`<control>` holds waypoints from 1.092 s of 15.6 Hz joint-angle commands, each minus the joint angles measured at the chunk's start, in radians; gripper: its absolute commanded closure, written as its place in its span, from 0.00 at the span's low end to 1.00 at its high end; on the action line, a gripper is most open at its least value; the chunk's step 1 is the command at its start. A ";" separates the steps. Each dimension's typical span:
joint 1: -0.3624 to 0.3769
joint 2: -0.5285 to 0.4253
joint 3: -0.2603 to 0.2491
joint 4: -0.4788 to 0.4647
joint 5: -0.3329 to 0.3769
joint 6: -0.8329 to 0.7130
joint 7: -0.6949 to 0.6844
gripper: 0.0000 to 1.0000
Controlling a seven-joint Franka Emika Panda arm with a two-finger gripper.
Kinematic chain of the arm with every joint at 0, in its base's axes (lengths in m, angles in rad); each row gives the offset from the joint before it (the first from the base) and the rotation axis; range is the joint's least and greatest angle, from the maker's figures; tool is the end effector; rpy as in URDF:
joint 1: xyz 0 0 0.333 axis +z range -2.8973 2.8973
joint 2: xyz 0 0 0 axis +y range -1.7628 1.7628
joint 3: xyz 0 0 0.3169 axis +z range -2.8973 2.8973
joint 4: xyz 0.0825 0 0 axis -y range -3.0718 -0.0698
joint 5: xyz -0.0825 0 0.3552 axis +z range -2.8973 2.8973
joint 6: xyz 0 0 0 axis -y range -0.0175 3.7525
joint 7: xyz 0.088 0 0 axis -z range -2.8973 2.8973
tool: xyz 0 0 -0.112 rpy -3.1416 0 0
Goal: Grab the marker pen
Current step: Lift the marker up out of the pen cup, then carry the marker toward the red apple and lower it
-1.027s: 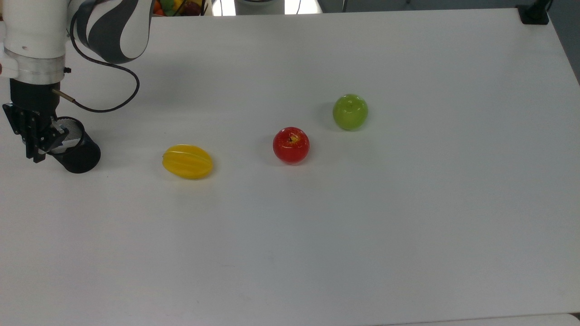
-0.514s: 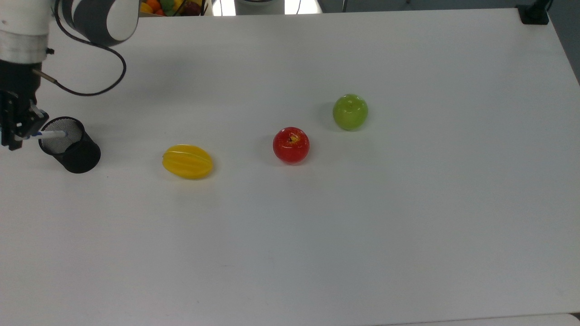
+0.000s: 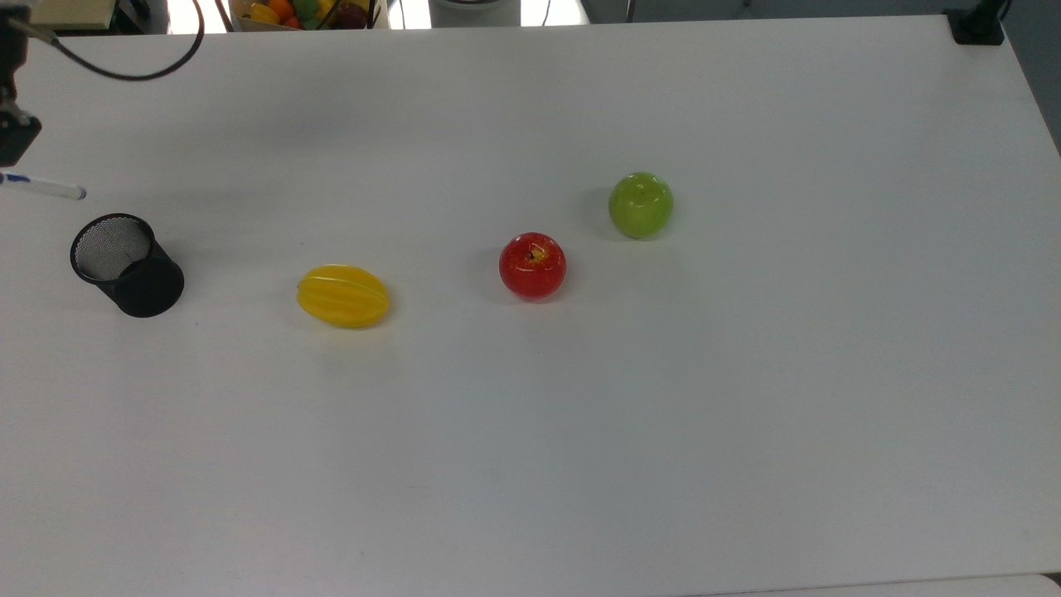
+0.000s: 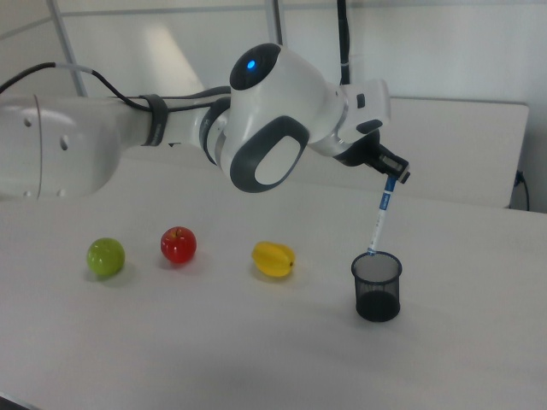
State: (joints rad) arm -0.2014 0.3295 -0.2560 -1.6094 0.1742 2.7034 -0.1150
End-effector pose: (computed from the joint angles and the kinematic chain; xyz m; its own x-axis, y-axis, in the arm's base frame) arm 0.6194 -0.2820 0.5415 0.6494 -0.2928 0.7018 -0.4106 -0.9118 -0.0006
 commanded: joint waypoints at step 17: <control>0.341 -0.345 -0.006 -0.314 -0.107 -0.786 -0.078 0.87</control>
State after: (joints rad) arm 0.0790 0.0469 -0.2484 -1.8207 0.0889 1.9314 -0.1941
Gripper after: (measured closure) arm 0.837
